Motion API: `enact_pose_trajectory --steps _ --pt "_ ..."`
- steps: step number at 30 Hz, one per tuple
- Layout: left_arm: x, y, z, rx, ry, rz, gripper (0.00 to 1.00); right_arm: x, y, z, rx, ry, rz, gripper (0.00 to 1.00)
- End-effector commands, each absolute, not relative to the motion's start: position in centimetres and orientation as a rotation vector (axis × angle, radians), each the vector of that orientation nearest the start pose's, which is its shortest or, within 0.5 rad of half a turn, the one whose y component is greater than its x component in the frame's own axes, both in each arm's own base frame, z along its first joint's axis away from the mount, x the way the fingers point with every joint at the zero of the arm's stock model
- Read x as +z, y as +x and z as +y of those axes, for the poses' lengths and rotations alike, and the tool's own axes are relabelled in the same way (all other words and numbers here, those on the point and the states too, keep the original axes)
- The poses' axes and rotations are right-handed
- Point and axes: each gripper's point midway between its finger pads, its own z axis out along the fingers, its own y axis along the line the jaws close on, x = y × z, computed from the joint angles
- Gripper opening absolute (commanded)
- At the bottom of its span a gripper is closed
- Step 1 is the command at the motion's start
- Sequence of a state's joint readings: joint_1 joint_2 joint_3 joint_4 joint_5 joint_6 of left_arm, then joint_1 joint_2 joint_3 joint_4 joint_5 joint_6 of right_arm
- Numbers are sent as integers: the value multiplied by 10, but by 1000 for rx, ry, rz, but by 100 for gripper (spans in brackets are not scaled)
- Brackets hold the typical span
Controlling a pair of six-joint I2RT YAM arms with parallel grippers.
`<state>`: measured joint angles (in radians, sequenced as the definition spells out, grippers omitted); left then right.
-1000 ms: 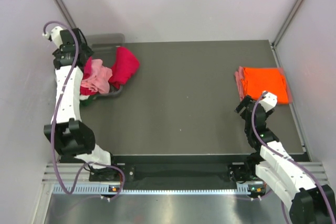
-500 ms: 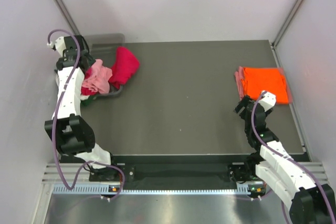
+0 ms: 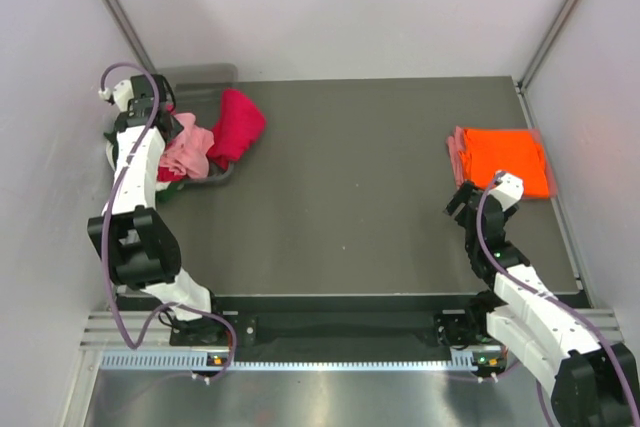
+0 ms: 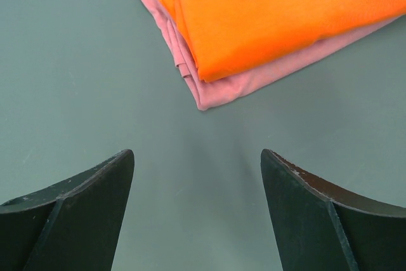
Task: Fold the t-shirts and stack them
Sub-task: Grab the tshirt from the pile
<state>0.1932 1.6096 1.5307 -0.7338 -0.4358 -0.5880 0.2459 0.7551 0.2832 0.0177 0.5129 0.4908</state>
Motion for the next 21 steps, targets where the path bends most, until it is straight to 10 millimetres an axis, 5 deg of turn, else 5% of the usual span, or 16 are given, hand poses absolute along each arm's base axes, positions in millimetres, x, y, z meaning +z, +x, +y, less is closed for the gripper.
enact_pose_trajectory --steps 1,5,6,7,12,21 --pt "203 411 139 359 -1053 2090 61 130 290 1 1 555 1803 81" --pt "193 416 146 375 -1053 2122 42 129 290 1 2 555 1801 81" --pt "192 419 145 346 -1055 2124 10 129 290 1 5 552 1800 80" --pt "194 419 150 343 -1071 2115 0 129 290 2 7 553 1802 80" --pt "239 413 157 352 -1108 1989 0 128 292 2 3 548 1815 80" --pt "411 392 115 -12 -911 1637 0 126 295 4 1 541 1832 79"
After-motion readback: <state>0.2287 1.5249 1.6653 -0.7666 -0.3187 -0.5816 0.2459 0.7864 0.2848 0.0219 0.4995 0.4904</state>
